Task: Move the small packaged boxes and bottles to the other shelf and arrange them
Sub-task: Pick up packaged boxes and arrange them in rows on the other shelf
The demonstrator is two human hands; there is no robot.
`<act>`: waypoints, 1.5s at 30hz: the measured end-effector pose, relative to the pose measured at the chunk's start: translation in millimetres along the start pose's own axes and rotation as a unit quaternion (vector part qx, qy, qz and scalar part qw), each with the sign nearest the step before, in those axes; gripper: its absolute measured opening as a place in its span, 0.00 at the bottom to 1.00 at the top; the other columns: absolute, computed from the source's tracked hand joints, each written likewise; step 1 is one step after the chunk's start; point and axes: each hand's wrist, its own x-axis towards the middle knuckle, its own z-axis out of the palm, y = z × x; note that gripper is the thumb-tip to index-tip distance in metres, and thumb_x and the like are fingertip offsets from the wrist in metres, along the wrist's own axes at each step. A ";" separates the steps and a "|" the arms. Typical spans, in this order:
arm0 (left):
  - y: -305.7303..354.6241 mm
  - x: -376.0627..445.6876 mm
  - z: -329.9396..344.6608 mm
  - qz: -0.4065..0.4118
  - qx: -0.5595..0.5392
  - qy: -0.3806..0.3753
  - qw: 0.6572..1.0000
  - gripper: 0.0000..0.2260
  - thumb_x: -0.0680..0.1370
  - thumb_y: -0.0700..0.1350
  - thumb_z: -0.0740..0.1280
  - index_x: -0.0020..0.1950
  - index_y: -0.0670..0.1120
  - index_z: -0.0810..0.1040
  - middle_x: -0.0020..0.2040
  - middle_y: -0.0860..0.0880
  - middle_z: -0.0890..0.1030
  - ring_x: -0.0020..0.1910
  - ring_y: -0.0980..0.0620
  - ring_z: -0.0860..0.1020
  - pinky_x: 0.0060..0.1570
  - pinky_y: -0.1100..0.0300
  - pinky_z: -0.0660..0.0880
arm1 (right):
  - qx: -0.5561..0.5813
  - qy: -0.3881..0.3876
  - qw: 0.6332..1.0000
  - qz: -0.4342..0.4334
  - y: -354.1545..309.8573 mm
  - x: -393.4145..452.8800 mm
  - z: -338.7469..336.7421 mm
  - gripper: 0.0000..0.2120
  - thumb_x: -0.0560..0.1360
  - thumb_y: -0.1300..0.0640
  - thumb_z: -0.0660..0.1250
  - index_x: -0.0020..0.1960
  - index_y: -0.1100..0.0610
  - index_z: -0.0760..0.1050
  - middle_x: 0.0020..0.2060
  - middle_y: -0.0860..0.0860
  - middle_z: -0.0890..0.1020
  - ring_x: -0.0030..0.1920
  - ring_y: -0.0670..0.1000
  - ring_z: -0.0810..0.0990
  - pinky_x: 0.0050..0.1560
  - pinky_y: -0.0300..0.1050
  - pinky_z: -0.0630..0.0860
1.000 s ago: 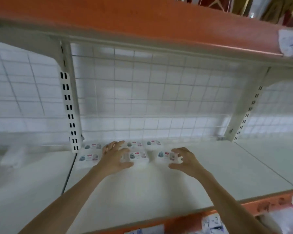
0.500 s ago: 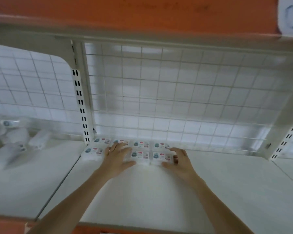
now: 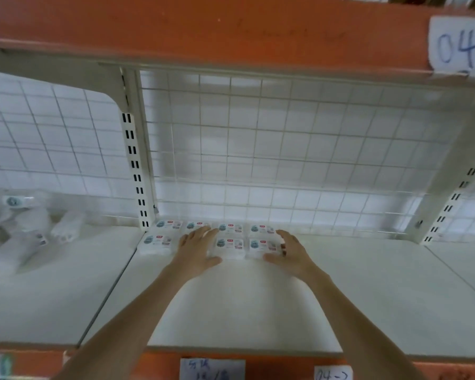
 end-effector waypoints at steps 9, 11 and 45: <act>-1.2 -55.1 -22.9 0.111 -0.005 0.099 0.989 0.19 0.77 0.50 0.62 0.67 0.49 0.69 0.64 0.52 0.72 0.62 0.52 0.72 0.57 0.58 0.68 | -0.220 0.098 0.965 -0.103 -22.9 -97.1 -26.1 0.20 0.76 0.49 0.63 0.67 0.51 0.68 0.64 0.46 0.73 0.64 0.47 0.71 0.60 0.41 0.69; -2.2 -78.5 -26.0 0.110 -0.038 0.124 0.985 0.17 0.76 0.52 0.62 0.64 0.48 0.72 0.59 0.51 0.75 0.57 0.52 0.75 0.53 0.59 0.70 | -0.242 0.106 0.958 -0.112 -22.7 -125.1 -26.1 0.18 0.76 0.49 0.63 0.65 0.50 0.69 0.62 0.45 0.74 0.61 0.46 0.72 0.57 0.40 0.71; -122.5 -531.6 -74.2 -0.319 0.059 0.178 0.929 0.18 0.76 0.50 0.64 0.65 0.50 0.72 0.55 0.52 0.78 0.52 0.52 0.77 0.45 0.60 0.68 | -0.130 -0.159 0.914 -0.351 -136.6 -304.3 215.0 0.15 0.76 0.48 0.63 0.62 0.49 0.70 0.50 0.42 0.71 0.53 0.44 0.72 0.48 0.38 0.68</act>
